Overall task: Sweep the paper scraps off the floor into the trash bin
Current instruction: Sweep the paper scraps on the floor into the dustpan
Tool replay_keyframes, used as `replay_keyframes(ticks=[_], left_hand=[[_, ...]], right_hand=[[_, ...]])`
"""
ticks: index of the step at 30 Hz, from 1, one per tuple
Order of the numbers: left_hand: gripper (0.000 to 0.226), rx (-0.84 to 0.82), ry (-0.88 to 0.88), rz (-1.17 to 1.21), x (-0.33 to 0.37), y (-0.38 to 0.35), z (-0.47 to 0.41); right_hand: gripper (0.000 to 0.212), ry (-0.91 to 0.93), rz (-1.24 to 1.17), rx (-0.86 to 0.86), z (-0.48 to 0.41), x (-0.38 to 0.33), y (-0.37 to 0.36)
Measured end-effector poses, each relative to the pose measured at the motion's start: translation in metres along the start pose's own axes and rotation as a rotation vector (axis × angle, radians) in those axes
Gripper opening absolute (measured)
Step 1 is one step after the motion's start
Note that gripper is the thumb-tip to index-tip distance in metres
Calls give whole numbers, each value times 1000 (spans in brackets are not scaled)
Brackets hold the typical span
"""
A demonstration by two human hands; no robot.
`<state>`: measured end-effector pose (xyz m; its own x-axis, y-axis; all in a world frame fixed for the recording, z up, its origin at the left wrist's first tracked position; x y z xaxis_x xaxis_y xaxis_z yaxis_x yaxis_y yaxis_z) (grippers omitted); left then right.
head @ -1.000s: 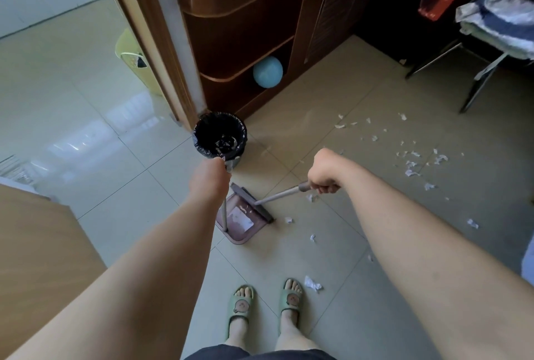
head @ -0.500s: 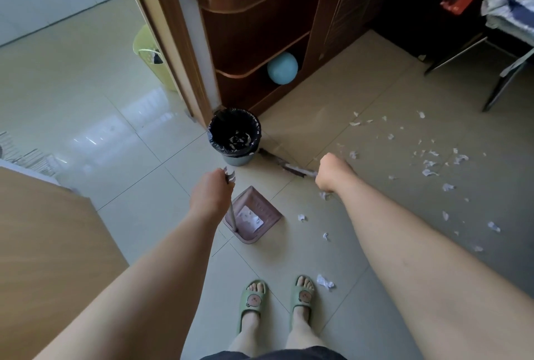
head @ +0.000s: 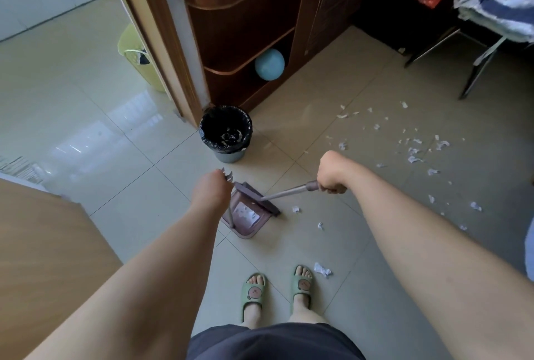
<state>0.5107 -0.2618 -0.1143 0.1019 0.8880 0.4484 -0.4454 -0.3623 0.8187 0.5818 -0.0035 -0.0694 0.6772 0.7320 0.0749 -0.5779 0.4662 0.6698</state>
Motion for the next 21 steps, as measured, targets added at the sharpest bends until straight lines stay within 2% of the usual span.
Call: replay_keyframes(ticks=[3,10,13,19,21], left_hand=[[16,21,-33,-10,3,3,4],[26,28,-290,-218,31,12,20],[24,-11,-362,-186,43,3,26],[26,-57,-354,-88,49,-21,30],[26,-71,-335,-39,52,-29,31]], right_hand=[[13,-10,-25,83,9,20,10],[11,-79,-54,209,22,65,7],[14,-123,-111,252,18,86,-3],[8,-215,-230,243,10,122,-39],[17,-241,-239,204,9,129,-52]])
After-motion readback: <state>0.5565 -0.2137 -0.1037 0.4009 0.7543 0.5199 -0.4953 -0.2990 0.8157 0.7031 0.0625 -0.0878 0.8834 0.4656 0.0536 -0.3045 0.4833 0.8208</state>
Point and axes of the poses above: each hand's wrist, its own z-axis away from the middle knuckle, its own y-axis out of the back of the hand, x = y × z, the point moved 9 cm from there along -z, towards the middle knuckle, and after that the axes turned 12 degrees about -y, right-handed, at the moved point
